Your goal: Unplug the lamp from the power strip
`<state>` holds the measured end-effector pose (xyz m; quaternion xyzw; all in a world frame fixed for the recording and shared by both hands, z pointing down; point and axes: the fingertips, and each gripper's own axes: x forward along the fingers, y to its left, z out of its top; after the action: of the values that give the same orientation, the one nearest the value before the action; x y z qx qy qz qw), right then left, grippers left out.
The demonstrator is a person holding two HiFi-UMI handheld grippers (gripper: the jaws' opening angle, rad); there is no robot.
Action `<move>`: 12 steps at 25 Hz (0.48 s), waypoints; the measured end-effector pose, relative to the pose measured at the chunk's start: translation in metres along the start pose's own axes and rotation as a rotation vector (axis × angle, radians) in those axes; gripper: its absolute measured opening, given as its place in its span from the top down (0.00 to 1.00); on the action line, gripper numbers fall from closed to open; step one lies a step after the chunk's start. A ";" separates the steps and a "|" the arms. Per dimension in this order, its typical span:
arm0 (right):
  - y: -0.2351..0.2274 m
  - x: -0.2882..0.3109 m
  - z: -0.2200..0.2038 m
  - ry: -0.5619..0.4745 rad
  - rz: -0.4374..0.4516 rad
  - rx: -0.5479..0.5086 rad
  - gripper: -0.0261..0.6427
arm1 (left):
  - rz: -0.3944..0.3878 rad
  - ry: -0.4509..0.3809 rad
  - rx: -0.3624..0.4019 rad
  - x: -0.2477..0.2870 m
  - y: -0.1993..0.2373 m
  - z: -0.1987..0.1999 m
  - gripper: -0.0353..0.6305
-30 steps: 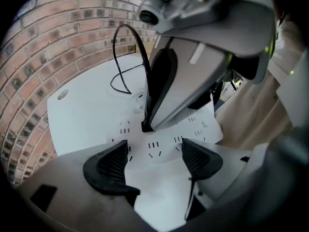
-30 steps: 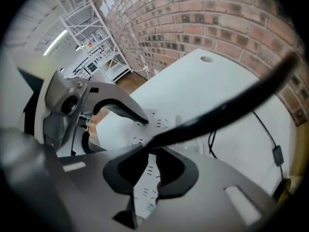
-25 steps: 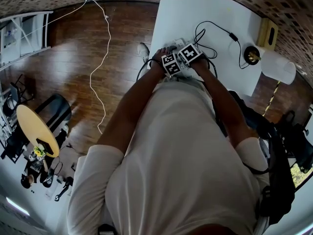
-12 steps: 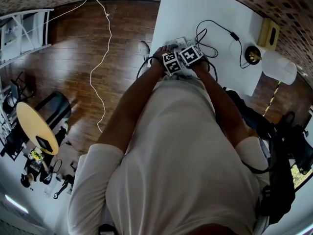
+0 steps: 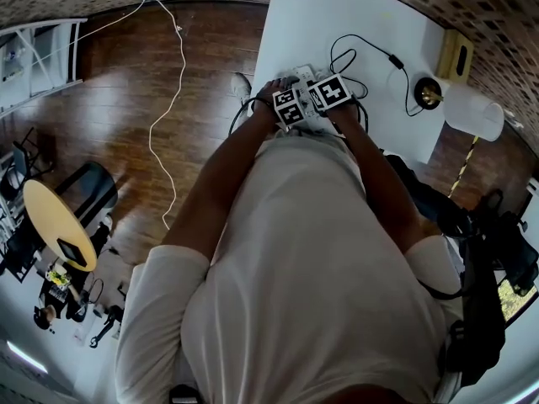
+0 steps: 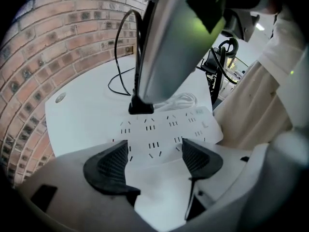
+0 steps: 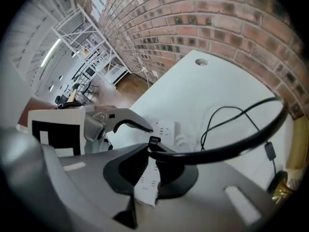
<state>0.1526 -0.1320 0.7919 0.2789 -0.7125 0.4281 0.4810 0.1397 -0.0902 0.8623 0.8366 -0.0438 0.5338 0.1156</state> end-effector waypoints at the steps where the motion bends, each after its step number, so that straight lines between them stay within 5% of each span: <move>1: -0.004 0.001 -0.004 0.006 0.006 0.014 0.89 | -0.001 0.001 -0.001 0.000 -0.001 0.001 0.41; 8: -0.011 0.005 -0.021 -0.026 0.108 0.121 0.89 | 0.017 -0.022 -0.017 -0.001 0.001 0.002 0.41; 12: -0.013 0.004 -0.035 -0.039 0.168 0.184 0.89 | 0.042 -0.117 -0.063 -0.018 0.007 0.013 0.44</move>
<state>0.1778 -0.1075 0.8060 0.2695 -0.7003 0.5250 0.4017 0.1421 -0.1012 0.8421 0.8612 -0.0847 0.4845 0.1279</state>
